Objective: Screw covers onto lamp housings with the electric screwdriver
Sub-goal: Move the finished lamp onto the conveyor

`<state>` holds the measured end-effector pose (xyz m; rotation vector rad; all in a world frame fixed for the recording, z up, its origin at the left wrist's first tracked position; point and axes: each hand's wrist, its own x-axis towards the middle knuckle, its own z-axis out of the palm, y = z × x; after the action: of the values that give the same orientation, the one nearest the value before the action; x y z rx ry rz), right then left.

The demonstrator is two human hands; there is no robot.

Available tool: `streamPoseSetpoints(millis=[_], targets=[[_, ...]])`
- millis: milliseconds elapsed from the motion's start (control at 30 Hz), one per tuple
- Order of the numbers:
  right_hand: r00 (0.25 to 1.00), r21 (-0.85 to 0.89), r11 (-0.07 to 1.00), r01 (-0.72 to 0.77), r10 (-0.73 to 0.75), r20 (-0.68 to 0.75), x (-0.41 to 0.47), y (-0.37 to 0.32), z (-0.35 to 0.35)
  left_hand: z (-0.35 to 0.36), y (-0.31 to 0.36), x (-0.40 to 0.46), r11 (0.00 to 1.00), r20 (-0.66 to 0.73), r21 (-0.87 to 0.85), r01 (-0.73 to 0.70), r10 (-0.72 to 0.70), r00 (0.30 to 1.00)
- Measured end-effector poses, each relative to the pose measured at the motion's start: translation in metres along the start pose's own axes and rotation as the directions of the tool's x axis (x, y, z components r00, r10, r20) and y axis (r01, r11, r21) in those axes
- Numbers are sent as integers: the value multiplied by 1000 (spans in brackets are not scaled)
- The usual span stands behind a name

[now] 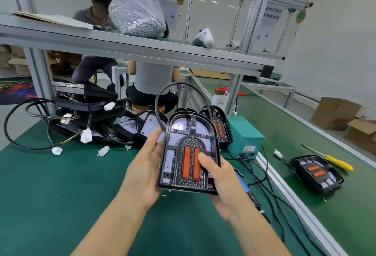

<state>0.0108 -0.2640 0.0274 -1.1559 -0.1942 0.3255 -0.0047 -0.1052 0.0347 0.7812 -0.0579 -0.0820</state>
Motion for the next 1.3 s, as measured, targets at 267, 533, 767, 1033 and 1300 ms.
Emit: streamPoseSetpoints(millis=[267,533,767,1033,1300], targets=[[946,-57,965,255,-261,-193,-15,-7,-24,19,-28,11,961,155,276,-1,-43,987],[845,-101,941,322,-334,-417,-33,-24,-75,64,-65,50,949,273,297,102,-187,944],[693,-121,926,357,-349,-631,-62,-45,-144,123,-127,89,909,383,303,285,-390,837],[517,-107,919,379,-307,-799,-81,-50,-212,175,-206,103,894,154,349,281,-350,924],[322,-114,938,328,-225,-920,-92,-56,-280,194,-257,83,680,203,719,141,-399,894]])
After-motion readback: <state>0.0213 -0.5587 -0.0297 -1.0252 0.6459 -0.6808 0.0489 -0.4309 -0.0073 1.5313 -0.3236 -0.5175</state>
